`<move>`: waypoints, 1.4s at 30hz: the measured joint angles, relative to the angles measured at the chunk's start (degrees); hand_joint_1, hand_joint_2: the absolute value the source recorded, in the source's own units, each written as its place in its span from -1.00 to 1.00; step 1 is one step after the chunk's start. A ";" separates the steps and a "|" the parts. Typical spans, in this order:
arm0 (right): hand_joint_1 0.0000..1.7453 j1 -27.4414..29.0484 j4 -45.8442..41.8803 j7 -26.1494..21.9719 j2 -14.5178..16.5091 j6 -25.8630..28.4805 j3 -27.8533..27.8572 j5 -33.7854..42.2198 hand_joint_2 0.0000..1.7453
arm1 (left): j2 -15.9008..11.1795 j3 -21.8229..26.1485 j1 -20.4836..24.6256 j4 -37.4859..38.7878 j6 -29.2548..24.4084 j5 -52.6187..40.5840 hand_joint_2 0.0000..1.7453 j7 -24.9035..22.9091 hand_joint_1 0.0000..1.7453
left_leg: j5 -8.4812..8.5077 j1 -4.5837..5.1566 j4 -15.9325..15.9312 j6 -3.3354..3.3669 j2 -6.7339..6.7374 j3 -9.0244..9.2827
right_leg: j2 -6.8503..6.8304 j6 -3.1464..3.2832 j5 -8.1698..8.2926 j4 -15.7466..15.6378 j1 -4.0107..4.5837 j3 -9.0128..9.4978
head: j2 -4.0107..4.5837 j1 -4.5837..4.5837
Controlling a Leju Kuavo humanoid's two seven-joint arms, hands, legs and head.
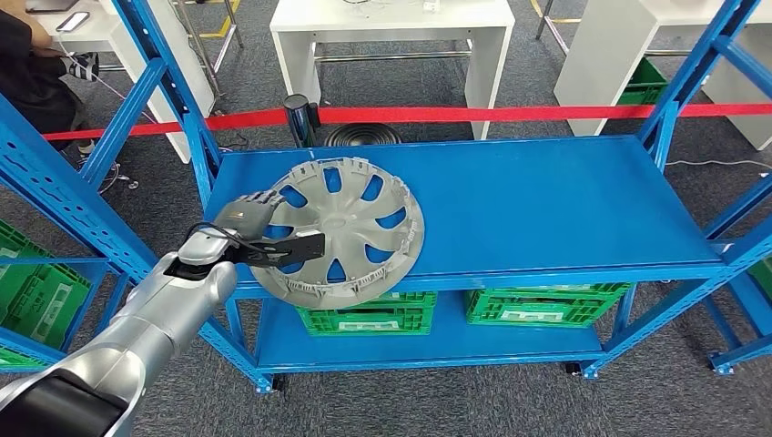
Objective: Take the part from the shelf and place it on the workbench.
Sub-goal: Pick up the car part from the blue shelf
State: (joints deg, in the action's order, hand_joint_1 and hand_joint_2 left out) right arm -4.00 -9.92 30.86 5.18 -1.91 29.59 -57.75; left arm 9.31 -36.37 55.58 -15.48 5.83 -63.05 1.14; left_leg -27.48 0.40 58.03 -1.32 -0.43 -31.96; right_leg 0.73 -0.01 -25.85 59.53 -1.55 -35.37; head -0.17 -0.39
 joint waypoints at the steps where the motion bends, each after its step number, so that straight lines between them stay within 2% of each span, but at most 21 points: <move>1: -1.00 0.00 0.00 0.00 0.00 0.07 0.09 -0.01 1.00 | 0.00 0.02 0.02 -0.02 -0.58 0.88 1.00 0.78 -1.00 | 0.00 0.00 0.00 0.00 -0.01 0.00 | 0.00 0.00 0.00 0.00 0.00 0.00 | 0.00 0.00; 6: -1.00 -0.01 0.00 -0.01 0.00 0.26 0.27 -0.01 1.00 | 0.10 1.30 0.22 -0.60 -4.10 6.02 1.00 5.97 -1.00 | 0.00 0.00 0.01 0.00 -0.03 -0.01 | -0.01 0.00 0.00 -0.01 -0.01 0.00 | 0.00 0.00; 14: -1.00 0.00 0.00 -0.02 0.00 0.28 0.62 0.01 1.00 | 0.25 2.99 0.54 -1.04 -5.33 7.86 1.00 7.76 -1.00 | -0.02 0.01 0.02 0.03 -0.02 -0.03 | -0.02 -0.01 -0.01 -0.05 -0.02 0.00 | 0.00 0.00; 19: -1.00 -0.01 0.00 0.00 0.00 0.30 0.96 -0.01 1.00 | 1.11 5.98 0.65 -1.85 -9.57 14.51 1.00 16.94 -1.00 | -0.03 0.01 0.03 0.04 -0.05 -0.03 | -0.02 -0.02 -0.01 -0.05 -0.02 0.01 | 0.00 0.00; 22: -1.00 0.00 0.00 -0.02 0.00 0.30 1.19 -0.03 1.00 | 1.76 7.26 0.94 -2.50 -9.81 16.27 1.00 19.80 -1.00 | -0.05 0.01 0.04 0.08 -0.03 -0.04 | -0.02 -0.03 -0.01 -0.06 -0.02 0.02 | 0.00 0.00; 35: -1.00 0.02 0.00 -0.66 0.00 0.12 1.76 -0.04 1.00 | 2.10 7.85 1.80 -3.61 -9.53 17.87 1.00 21.26 -1.00 | -0.07 0.01 0.05 0.11 -0.03 -0.05 | -0.02 -0.03 -0.01 -0.07 -0.02 0.02 | 0.00 0.00; 42: -1.00 0.06 0.00 -0.60 0.00 0.25 2.55 -0.05 1.00 | 0.12 7.77 2.10 -4.08 -8.77 18.45 1.00 21.91 -1.00 | -0.07 0.00 0.05 0.11 -0.01 -0.05 | -0.01 -0.03 -0.02 -0.07 -0.02 0.02 | 0.00 0.00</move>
State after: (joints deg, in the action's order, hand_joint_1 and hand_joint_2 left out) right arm -3.93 -9.92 30.26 5.18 -1.66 32.15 -57.81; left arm 9.43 -28.60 57.68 -19.56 -2.94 -44.59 23.05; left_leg -27.55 0.41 58.08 -1.22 -0.44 -32.01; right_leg 0.71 -0.04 -25.87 59.46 -1.57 -35.35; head -0.17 -0.39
